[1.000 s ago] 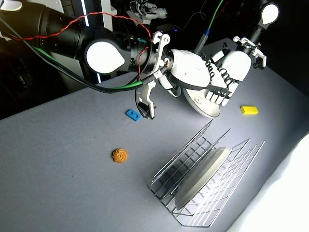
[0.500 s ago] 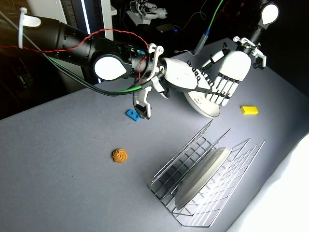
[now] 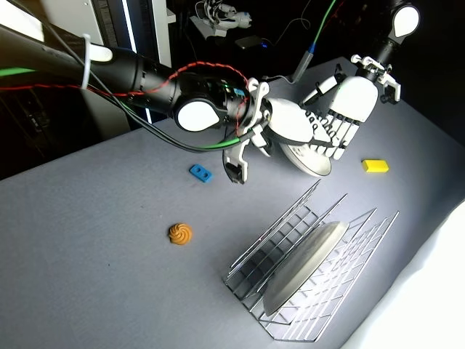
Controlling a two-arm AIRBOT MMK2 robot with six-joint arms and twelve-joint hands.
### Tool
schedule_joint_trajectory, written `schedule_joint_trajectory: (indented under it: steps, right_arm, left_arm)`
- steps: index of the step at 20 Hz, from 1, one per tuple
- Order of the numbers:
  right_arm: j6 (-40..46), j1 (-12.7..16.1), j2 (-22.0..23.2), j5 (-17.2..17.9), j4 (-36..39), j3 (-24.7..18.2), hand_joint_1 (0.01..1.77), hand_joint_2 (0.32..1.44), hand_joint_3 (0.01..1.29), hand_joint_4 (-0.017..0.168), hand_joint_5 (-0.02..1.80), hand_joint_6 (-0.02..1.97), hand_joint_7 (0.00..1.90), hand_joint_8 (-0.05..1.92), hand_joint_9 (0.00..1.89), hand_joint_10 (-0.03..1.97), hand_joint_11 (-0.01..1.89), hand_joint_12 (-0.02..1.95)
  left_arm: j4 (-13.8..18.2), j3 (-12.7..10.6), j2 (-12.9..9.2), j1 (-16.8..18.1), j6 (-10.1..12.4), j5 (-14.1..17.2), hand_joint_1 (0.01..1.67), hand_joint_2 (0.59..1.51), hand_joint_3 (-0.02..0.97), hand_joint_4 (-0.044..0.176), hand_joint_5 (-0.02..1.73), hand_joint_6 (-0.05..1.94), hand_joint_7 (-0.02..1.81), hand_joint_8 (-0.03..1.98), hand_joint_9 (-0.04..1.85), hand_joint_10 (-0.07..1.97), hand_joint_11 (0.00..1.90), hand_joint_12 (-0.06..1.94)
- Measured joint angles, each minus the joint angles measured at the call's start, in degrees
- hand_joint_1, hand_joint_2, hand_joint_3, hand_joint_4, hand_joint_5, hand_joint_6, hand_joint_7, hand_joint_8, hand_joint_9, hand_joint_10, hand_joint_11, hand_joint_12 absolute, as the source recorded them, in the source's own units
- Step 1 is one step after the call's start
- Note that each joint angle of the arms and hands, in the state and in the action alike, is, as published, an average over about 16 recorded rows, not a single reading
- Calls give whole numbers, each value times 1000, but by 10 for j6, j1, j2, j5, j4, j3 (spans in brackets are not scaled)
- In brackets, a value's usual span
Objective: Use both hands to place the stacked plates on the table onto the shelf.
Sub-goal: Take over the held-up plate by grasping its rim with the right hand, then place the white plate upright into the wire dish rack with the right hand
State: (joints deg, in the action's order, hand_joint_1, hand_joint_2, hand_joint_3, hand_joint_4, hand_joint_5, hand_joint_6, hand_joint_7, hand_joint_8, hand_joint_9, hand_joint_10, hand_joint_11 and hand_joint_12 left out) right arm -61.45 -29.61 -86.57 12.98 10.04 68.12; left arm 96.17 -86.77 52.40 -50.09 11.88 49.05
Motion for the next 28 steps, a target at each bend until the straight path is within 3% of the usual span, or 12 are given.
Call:
schedule_joint_trajectory:
  steps: [4, 8, 12, 19, 23, 28]
  right_arm:
    - [-1, -10, -27, 11, -1, 30, 1306, 1012, 17, 2, 35, 8, 25, 27, 26, -2, 23, 73]
    - [-2, -20, -48, 25, -2, 50, 1256, 1051, 17, 2, 138, 11, 130, 27, 131, 25, 49, 377]
    - [-5, -24, -60, 42, -3, 62, 1193, 1081, 17, 0, 317, 85, 329, 62, 338, 60, 180, 684]
    - [-8, -21, -55, 61, -10, 63, 1100, 1090, 17, 1, 634, 427, 702, 353, 795, 174, 528, 1222]
    - [-10, -13, -38, 62, -18, 52, 1095, 1062, 17, 1, 749, 624, 857, 550, 978, 351, 711, 1294]
    - [-10, 7, -2, 46, -33, 21, 1125, 1031, 16, 0, 811, 786, 927, 779, 1050, 578, 814, 1323]
  left_arm:
    - [0, 0, 0, 0, 0, 0, 23, 1091, 17, -3, 1, -14, -7, -12, -20, -36, 19, 0]
    - [1, -1, 1, 0, 0, 0, 23, 1092, 17, -3, 0, -15, -6, -13, -21, -37, 19, 0]
    - [2, -1, 1, 0, 0, 0, 23, 1093, 17, -4, -1, -17, -7, -13, -19, -37, 19, -1]
    - [8, 1, 1, 12, 3, 0, 22, 1093, 17, -6, -5, -25, -5, -12, -5, -21, 19, -1]
    - [17, 7, -6, 39, 8, 4, 22, 1089, 17, -4, -5, -17, 1, -10, 5, -11, 18, -2]
    - [31, 14, -19, 88, 21, 14, 22, 1082, 16, -3, -4, -6, 10, -7, 16, 3, 17, -1]
